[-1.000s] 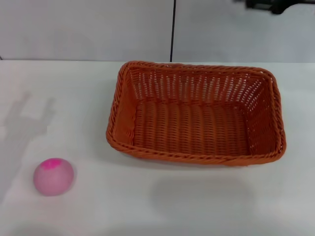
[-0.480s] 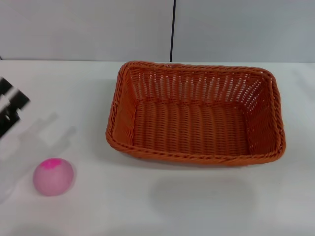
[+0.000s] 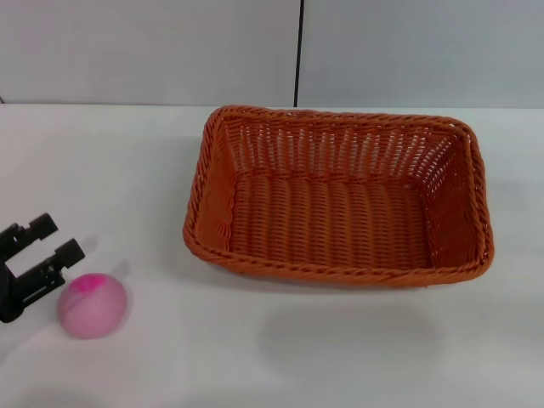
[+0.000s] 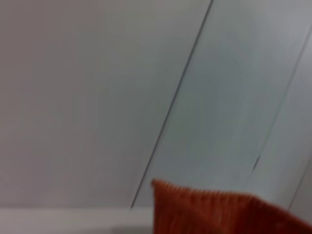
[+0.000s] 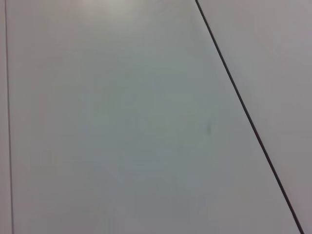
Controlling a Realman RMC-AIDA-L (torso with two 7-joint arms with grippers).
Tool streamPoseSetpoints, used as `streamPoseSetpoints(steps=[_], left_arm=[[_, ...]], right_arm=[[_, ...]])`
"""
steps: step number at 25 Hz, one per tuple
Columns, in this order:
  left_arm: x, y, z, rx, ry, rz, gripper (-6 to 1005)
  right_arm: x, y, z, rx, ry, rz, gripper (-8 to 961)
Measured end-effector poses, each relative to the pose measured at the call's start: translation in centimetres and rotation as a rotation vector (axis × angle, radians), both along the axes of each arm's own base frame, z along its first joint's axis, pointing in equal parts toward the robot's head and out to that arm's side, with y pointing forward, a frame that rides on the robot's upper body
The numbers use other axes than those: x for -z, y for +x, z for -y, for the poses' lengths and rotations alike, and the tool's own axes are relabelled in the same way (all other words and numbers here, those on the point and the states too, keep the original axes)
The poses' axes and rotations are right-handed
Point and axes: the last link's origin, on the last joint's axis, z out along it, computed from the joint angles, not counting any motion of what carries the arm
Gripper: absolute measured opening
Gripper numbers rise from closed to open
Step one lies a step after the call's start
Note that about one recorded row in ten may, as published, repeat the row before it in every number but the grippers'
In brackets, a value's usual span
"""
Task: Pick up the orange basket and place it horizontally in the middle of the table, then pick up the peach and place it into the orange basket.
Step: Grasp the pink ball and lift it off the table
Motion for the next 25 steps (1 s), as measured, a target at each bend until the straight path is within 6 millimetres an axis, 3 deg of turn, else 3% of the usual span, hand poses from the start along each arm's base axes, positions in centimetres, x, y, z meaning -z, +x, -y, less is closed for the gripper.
streamPoseSetpoints(steps=[10, 25], left_arm=[[1.2, -1.4, 0.0, -0.076, -0.045, -0.082, 717], [2.4, -1.8, 0.3, -0.094, -0.104, -0.123, 687]], right_arm=[[0.7, -0.2, -0.7, -0.008, -0.008, -0.038, 536], [0.6, -0.4, -1.2, -0.013, -0.005, -0.042, 535]])
